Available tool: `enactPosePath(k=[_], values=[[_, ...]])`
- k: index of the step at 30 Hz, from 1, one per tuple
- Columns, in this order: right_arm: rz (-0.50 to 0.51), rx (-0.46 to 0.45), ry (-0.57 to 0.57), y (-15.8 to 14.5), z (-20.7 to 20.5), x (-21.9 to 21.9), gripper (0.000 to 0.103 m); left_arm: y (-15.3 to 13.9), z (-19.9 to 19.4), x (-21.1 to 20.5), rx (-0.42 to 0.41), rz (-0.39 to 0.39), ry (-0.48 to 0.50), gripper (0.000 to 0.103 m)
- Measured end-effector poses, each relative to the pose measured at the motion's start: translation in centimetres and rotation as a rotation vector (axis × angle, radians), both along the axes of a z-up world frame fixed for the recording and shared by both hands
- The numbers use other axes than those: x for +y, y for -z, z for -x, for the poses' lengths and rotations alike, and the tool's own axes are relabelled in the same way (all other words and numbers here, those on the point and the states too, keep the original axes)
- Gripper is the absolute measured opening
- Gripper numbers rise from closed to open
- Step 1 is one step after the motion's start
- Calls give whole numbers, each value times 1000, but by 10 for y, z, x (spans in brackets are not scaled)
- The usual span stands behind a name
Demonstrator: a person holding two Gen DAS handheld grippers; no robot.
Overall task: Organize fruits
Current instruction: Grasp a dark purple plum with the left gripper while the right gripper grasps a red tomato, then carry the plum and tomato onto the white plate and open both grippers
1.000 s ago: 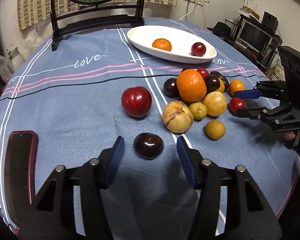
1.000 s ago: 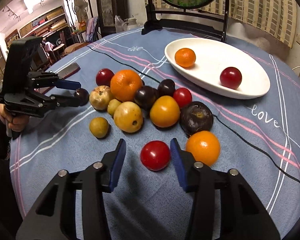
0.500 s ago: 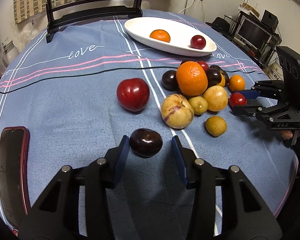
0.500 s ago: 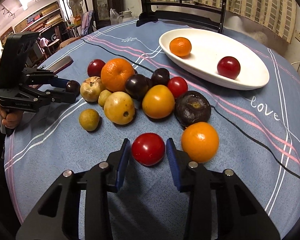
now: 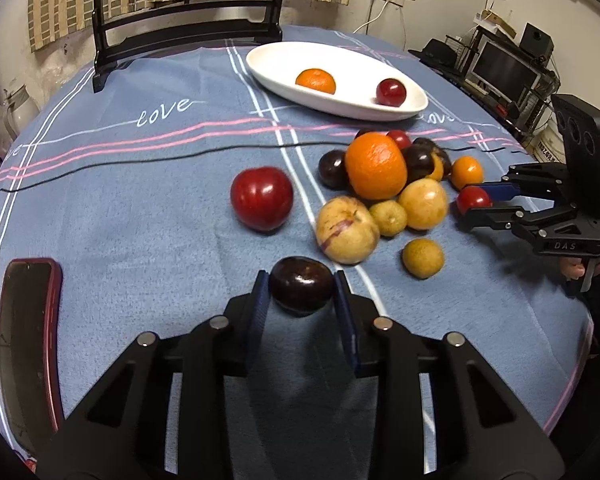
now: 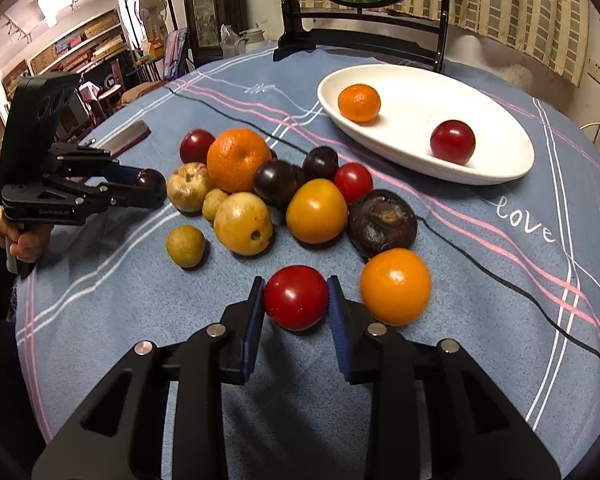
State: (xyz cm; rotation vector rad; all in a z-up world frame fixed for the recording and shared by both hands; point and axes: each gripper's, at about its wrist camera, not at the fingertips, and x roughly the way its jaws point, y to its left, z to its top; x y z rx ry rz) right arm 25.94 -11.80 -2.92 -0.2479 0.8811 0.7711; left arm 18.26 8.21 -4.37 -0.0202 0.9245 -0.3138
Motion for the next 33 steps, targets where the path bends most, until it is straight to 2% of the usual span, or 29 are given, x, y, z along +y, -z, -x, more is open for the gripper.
enactPosePath(k=[4, 6, 9, 12, 14, 17, 22, 25, 26, 28, 30, 33], values=[[-114, -64, 56, -32, -16, -13, 32, -33, -13, -8, -60, -4, 49, 33], [-169, -109, 144, -46, -38, -22, 32, -53, -31, -16, -96, -4, 68, 33], [-216, -124, 282, -50, -73, -32, 32, -74, -68, -32, -129, 7, 69, 33], [-241, -114, 393, -42, -108, -42, 32, -82, -118, -45, -103, 65, 41, 33], [-252, -76, 448, -32, -126, -51, 32, -80, -152, -58, -81, 80, 22, 33], [-262, -31, 493, -19, -145, -60, 32, -64, -197, -80, -31, 62, 9, 33], [-235, -17, 498, -11, -161, -63, 32, -36, -235, -108, 47, 9, 28, 33], [-207, -6, 481, -11, -161, -58, 33, -29, -243, -118, 78, -22, 33, 33], [-195, -10, 488, -10, -161, -59, 38, -28, -243, -119, 85, -30, 30, 35], [-179, -33, 498, -18, -157, -61, 47, -38, -236, -115, 71, -14, 29, 51], [-186, -68, 482, -29, -147, -60, 48, -51, -223, -106, 22, -11, 13, 77], [-179, -127, 441, -44, -123, -56, 49, -76, -195, -88, -58, -33, -18, 86]])
